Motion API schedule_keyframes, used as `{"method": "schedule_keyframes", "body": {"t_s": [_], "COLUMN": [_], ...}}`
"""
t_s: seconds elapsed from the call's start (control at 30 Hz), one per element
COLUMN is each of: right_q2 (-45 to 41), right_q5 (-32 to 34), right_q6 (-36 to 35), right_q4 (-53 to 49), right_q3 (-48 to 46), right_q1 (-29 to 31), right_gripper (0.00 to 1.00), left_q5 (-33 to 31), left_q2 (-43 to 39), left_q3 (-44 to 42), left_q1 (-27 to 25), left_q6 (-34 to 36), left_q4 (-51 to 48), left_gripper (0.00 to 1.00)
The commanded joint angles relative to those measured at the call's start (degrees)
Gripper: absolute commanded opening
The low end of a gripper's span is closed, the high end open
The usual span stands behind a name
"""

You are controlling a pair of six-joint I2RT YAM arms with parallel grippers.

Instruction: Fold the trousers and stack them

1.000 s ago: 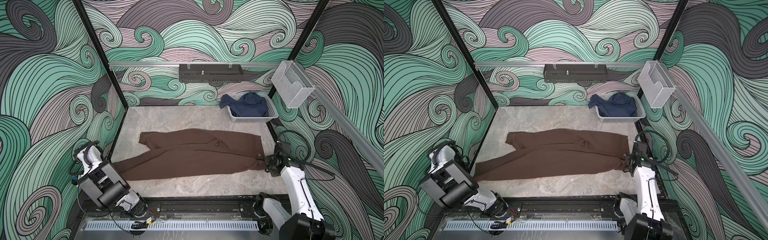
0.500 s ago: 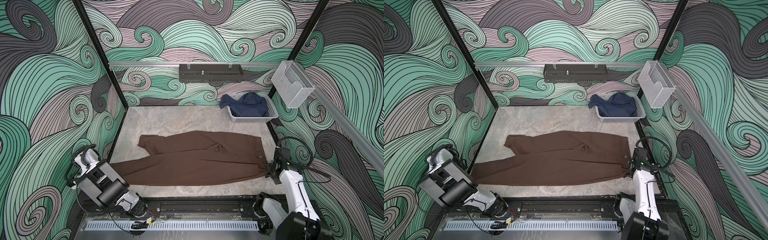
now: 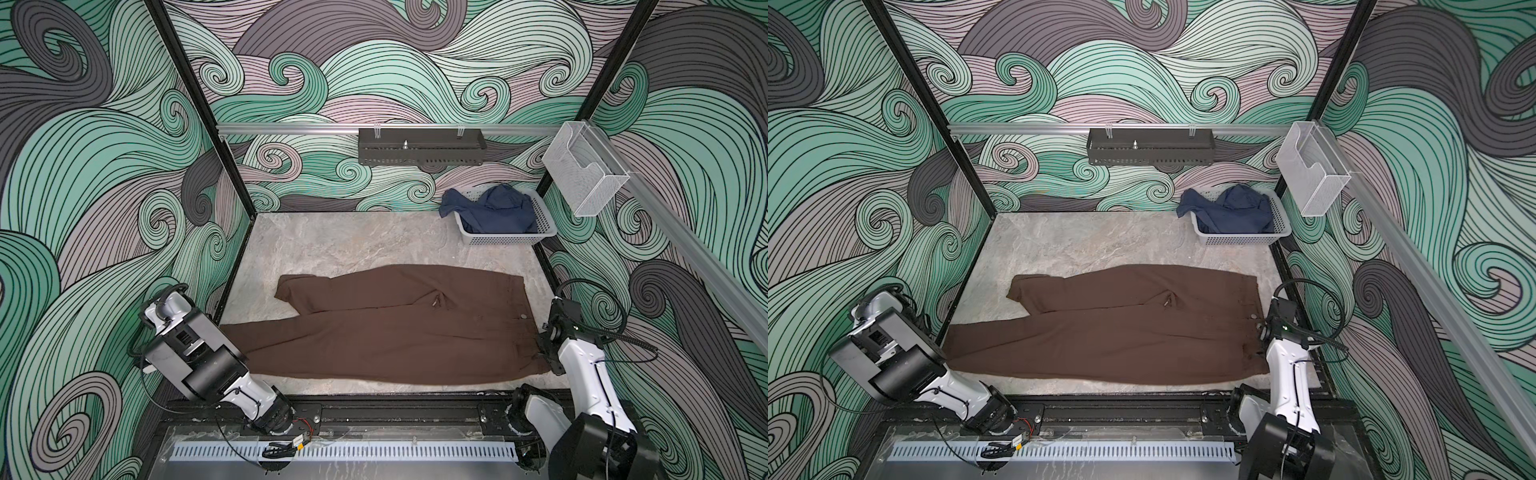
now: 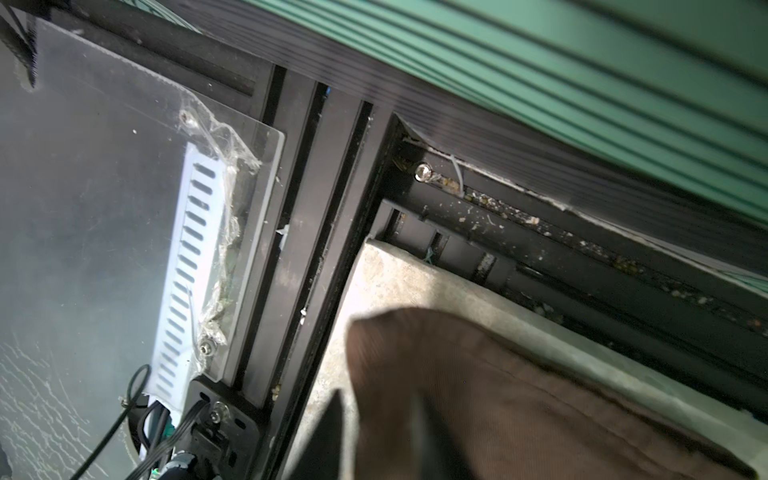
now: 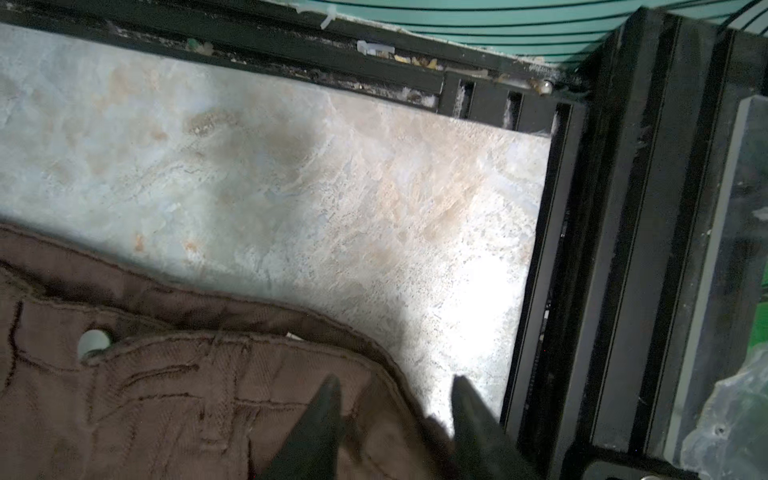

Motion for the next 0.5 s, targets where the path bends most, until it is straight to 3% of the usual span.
{"method": "schedule_keyframes", "body": {"t_s": [0.0, 0.07, 0.27, 0.47], "right_q2": [0.53, 1.66, 6.83, 15.45], "right_q5": [-0.83, -1.2, -5.71, -13.53], "right_q6": [2.39, 4.87, 10.04, 11.58], "right_q4": [-1.28, -3.23, -4.4, -3.09], "right_q3": [4.27, 8.18, 19.22, 27.65], "right_q1": [-0.24, -0.24, 2.18, 13.32], "right_gripper": [0.57, 0.64, 0.69, 0.7], "left_q5": [2.08, 4.23, 12.97, 20.95], "left_q2": [0.01, 0.29, 0.27, -0.79], "left_q3": [1.61, 3.51, 10.24, 12.07], "left_q1": [0.88, 0.79, -1.24, -11.18], "left_q6": [1.91, 2.15, 3.12, 2.95], "left_q4": [0.05, -0.76, -2.7, 0.8], "left_gripper": [0.61, 0.67, 0.69, 0.69]}}
